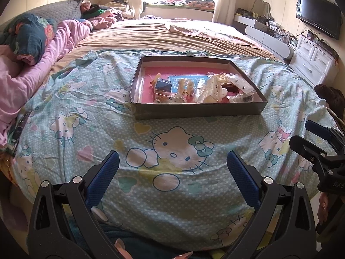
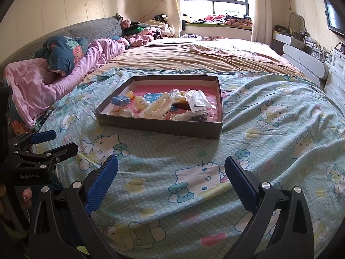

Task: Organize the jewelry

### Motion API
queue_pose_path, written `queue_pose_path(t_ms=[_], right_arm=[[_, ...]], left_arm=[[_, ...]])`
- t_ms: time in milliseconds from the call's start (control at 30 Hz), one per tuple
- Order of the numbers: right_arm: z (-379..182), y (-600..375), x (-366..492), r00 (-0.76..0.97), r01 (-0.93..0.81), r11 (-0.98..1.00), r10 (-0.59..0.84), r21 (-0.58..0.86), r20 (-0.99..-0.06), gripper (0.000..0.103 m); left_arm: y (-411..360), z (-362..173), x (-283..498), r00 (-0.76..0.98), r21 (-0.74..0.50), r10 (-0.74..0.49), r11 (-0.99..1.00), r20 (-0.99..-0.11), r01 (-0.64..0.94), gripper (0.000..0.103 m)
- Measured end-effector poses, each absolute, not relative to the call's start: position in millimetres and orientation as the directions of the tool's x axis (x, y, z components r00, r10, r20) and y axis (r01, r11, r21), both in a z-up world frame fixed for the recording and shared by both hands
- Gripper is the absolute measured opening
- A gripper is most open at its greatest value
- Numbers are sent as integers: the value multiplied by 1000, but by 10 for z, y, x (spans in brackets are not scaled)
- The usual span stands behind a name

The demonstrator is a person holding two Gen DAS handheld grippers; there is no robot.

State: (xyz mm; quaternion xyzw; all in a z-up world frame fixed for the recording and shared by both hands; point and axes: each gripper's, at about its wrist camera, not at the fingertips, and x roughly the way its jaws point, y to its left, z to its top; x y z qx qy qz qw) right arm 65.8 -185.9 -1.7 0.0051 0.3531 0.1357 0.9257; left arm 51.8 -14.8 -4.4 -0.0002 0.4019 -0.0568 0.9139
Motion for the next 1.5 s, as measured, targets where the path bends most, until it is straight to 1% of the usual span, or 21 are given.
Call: queue_pose_path(t_ms=[1500], right_arm=[[-7, -1867, 647, 713, -252, 962, 255, 101, -653, 98]], left_arm=[[-130, 4, 511, 667, -53, -105, 994, -737, 98, 93]])
